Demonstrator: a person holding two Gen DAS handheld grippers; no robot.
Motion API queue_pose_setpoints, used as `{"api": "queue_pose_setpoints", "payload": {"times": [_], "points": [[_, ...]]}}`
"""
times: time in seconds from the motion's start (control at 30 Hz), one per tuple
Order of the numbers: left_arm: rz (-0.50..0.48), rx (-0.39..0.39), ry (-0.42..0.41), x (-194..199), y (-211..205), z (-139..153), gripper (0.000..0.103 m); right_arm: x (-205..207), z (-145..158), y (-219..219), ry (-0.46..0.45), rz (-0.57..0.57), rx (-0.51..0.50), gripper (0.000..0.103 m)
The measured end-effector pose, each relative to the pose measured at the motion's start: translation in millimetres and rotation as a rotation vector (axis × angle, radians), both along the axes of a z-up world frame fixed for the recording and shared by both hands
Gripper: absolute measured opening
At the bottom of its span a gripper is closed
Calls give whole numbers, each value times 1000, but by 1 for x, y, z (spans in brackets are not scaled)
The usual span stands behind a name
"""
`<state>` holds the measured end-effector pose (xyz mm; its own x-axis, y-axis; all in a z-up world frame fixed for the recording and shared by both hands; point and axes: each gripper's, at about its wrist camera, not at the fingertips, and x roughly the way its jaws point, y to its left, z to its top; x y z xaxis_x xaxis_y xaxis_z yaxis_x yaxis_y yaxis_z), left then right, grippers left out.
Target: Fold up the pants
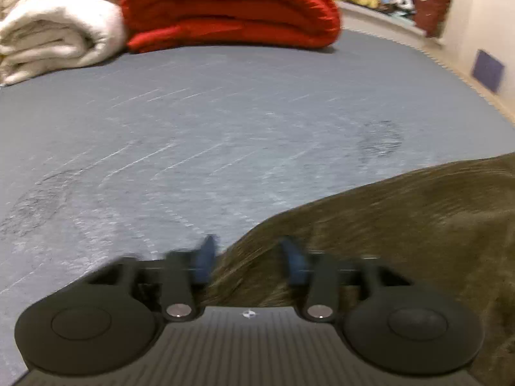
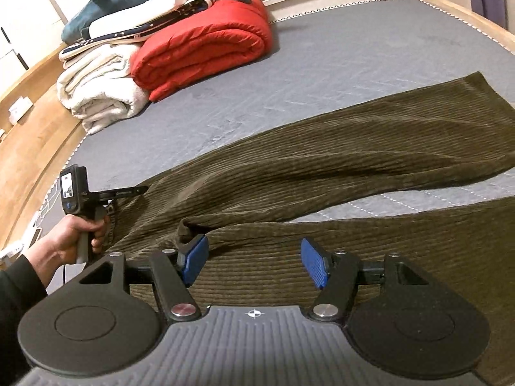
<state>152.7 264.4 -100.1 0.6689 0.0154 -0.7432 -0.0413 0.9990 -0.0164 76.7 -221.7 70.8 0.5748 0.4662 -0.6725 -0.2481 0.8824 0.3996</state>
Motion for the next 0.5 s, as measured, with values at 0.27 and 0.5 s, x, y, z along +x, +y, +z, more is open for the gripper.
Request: {"api": "queue_pose_setpoints", "payload": {"times": [0.27,0.5], "points": [[-102,142,-107,-27,-28,30,12,0,-5,-11,-31,-71,-70,66],[-240,165,-215,-103,-64,101,10,17,-13,-42,-44,-215,-110,66]]}}
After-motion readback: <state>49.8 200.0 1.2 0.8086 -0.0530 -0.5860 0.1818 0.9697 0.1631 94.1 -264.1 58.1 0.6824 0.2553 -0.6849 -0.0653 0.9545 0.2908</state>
